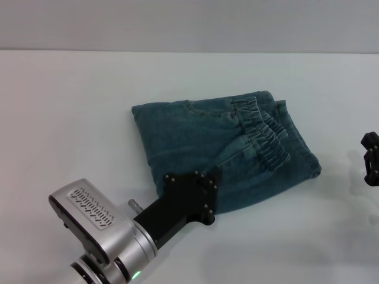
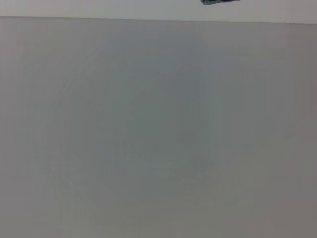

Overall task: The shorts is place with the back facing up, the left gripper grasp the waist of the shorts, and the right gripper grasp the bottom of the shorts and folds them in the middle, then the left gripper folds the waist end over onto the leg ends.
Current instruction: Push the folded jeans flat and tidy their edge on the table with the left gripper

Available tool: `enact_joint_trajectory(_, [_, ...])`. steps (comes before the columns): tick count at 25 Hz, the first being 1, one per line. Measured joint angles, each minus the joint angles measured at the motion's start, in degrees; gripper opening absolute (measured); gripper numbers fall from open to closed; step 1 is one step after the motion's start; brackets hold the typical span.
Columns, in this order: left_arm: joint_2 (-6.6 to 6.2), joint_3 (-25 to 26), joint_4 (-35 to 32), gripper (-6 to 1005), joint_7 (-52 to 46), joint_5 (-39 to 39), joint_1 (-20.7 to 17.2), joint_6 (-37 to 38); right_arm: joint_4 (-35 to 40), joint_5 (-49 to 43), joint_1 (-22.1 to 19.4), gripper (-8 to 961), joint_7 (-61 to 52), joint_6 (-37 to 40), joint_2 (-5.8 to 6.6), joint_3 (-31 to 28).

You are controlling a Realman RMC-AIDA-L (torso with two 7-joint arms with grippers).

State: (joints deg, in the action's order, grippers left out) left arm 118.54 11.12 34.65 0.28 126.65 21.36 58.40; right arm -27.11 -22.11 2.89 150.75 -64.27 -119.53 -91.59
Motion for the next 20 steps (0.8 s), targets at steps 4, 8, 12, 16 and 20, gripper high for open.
enact_joint_trajectory(4, [0.12, 0.07, -0.21, -2, -0.43, 0.0, 0.21, -2.2, 0.02, 0.0, 0.02, 17, -0.01, -0.05, 0.0, 0.06])
enact_joint_trajectory(8, [0.19, 0.37, -1.26, 6, -2.66, -0.01, 0.98, -4.97, 0.04, 0.0, -0.16, 30, -0.02, -0.11, 0.0, 0.48])
enact_joint_trajectory(12, [0.17, 1.09, -2.83, 13, -5.61, -0.01, 1.99, -6.19, 0.04, 0.0, -0.27, 43, -0.02, -0.12, 0.0, 0.87])
enact_joint_trajectory(16, [0.03, 3.56, -4.32, 21, -8.22, 0.0, 2.9, -8.07, 0.04, 0.0, -0.34, 57, -0.02, -0.13, 0.0, 0.94])
enact_joint_trajectory(20, [-0.14, 5.53, -6.26, 29, -11.67, 0.01, 4.29, -9.85, 0.04, 0.0, -0.35, 70, -0.02, -0.16, 0.0, 0.98])
